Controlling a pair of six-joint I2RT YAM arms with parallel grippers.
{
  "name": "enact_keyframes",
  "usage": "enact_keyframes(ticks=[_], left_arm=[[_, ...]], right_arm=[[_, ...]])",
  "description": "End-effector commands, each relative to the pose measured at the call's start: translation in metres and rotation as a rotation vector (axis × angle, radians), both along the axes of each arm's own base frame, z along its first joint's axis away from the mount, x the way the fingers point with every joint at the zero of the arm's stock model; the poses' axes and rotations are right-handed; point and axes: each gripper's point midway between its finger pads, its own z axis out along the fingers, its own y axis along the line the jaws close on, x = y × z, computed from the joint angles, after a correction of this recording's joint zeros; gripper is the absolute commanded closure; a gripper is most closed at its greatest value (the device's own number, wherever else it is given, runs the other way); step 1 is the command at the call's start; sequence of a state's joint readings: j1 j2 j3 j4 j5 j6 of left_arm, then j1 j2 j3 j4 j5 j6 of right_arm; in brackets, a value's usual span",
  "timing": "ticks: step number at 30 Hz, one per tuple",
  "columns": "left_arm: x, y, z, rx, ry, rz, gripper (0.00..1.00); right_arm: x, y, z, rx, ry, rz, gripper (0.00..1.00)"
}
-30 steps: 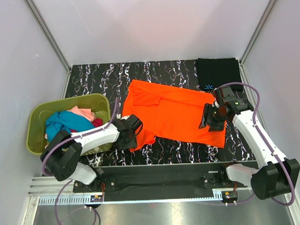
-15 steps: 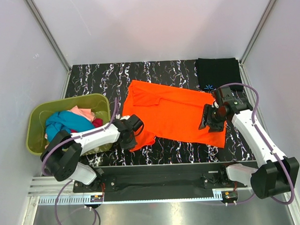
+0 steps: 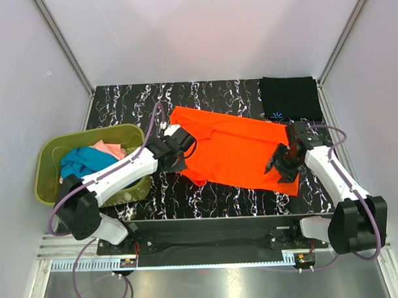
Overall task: Fold and stack the t-shirts
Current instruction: Fold the tshirt
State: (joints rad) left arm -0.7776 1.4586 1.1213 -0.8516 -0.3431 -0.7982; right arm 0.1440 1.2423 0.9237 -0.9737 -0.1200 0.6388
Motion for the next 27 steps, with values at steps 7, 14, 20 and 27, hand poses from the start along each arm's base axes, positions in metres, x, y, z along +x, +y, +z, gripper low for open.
enact_keyframes(ticks=[7, 14, 20, 27], left_arm=[[0.020, -0.011, 0.008, 0.012, -0.078, -0.092, 1.00], [0.028, -0.028, 0.004, -0.031, -0.092, -0.146, 1.00], [0.040, -0.030, 0.012, -0.057, -0.096, -0.166, 1.00], [0.048, -0.017, 0.019, -0.059, -0.097, -0.160, 1.00]], right_arm=[[-0.018, -0.090, -0.052, -0.016, 0.180, -0.636, 0.50], [-0.042, -0.120, -0.066, -0.090, 0.270, -0.718, 0.49], [-0.040, -0.112, -0.075, -0.030, 0.251, -0.742, 0.43], [-0.043, -0.111, -0.085, -0.030, 0.248, -0.782, 0.48]])
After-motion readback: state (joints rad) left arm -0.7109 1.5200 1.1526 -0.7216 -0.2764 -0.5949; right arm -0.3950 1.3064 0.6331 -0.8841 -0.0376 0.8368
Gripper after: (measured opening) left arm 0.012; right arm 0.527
